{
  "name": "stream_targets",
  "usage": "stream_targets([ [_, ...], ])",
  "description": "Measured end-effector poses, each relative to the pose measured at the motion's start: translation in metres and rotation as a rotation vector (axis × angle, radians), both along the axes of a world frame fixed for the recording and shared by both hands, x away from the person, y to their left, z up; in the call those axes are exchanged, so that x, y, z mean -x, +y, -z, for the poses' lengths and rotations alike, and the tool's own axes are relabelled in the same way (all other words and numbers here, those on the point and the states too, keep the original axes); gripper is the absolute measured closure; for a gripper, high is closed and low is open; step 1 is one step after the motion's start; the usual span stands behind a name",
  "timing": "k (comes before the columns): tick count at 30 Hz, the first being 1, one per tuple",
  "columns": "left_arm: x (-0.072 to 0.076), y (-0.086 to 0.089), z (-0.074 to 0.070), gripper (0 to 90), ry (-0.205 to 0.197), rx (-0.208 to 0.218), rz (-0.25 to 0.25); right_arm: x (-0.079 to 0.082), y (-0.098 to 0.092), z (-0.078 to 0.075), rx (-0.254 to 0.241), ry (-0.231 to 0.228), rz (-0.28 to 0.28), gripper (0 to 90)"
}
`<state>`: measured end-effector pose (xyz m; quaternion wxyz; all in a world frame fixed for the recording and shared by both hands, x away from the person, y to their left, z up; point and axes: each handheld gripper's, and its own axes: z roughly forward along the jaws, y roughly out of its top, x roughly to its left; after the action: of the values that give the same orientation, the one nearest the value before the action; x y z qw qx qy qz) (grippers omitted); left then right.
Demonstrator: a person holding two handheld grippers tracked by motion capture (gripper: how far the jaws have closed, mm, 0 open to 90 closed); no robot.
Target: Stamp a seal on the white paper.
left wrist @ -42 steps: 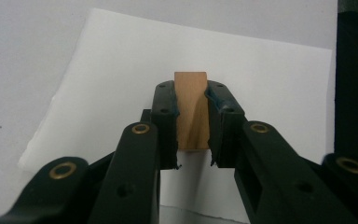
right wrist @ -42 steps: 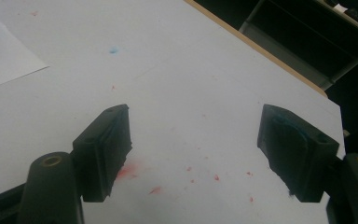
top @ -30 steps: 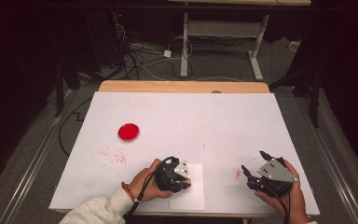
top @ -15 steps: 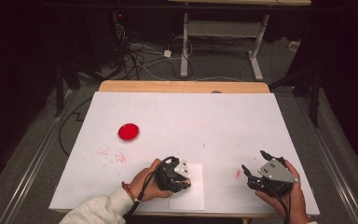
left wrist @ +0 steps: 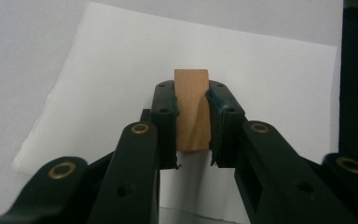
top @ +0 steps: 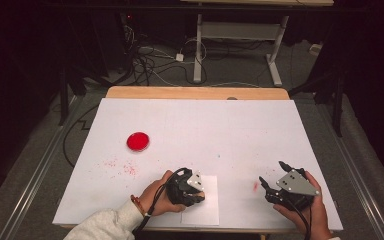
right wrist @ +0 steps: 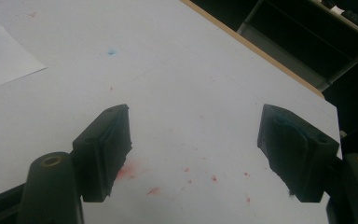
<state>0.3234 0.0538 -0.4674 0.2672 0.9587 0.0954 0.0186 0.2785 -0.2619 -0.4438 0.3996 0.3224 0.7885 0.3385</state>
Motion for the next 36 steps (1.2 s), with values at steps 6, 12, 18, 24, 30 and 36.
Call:
stream_targets([
  [6,0.000,-0.001,-0.001,73.6,0.010,-0.004,-0.008,0.000,-0.001,0.000,0.006,0.004,-0.008,25.8],
  [12,0.004,-0.002,-0.002,73.5,-0.020,-0.014,-0.017,0.000,-0.001,0.000,0.006,0.003,-0.007,25.8],
  [18,0.007,0.003,-0.012,73.4,-0.041,0.038,-0.023,0.001,-0.002,-0.001,0.000,-0.002,-0.004,25.8],
  [24,0.005,0.015,-0.028,73.4,-0.053,0.093,-0.049,0.000,-0.001,-0.002,-0.002,-0.003,-0.004,25.8],
  [30,0.003,0.027,-0.040,73.3,-0.072,0.122,-0.076,-0.001,-0.001,-0.001,-0.001,0.000,-0.009,25.8],
  [36,0.002,0.033,-0.046,73.4,-0.078,0.135,-0.090,-0.002,0.000,-0.001,-0.007,0.001,-0.008,25.8],
])
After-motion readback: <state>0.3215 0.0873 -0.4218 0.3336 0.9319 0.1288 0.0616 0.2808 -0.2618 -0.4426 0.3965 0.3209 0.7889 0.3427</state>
